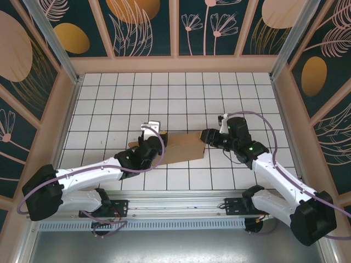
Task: Fold the paper box
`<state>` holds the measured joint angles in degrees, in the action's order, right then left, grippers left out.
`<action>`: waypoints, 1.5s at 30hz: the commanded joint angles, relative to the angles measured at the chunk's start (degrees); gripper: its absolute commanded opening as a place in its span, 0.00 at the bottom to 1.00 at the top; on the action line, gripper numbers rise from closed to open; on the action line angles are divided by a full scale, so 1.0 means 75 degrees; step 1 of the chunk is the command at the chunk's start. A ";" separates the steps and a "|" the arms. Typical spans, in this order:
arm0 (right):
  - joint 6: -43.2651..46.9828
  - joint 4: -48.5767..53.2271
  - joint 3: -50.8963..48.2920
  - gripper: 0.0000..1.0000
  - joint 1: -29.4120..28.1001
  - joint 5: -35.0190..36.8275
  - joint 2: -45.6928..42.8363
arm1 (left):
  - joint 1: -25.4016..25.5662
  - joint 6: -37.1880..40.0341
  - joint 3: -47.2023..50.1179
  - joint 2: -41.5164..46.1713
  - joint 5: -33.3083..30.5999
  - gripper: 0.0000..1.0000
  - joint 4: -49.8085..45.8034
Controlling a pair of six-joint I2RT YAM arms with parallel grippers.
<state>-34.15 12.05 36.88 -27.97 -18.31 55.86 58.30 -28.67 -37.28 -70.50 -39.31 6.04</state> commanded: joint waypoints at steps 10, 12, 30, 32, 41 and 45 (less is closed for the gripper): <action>0.3209 0.1186 0.2000 0.41 -0.2855 0.4456 0.0625 | 0.0029 -0.0417 0.0610 -0.0174 0.1008 0.50 -0.1104; 0.3380 0.0648 0.1901 0.34 -0.3092 0.4602 0.0817 | 0.0025 -0.0427 0.0621 -0.0186 0.0990 0.50 -0.1133; 0.2899 -0.1059 0.0239 0.05 -0.3864 0.4451 0.0876 | 0.0028 -0.0549 0.0553 -0.0231 0.1137 0.51 -0.1201; 0.2794 -0.1069 0.0086 0.05 -0.3865 0.4459 0.0922 | 0.0024 -0.0552 0.0485 -0.0182 0.1173 0.51 -0.1291; 0.2372 -0.1028 -0.0181 0.03 -0.3884 0.4422 0.0967 | 0.0018 -0.1176 -0.0424 0.1137 0.1716 0.61 -0.2770; 0.2295 -0.1033 -0.0218 0.03 -0.3889 0.4422 0.0992 | -0.0059 -0.1894 -0.0868 0.1762 0.2568 0.69 -0.3783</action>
<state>-14.50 -0.30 37.71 -56.53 14.31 62.61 58.13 -36.99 -40.84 -60.07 -26.37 -12.05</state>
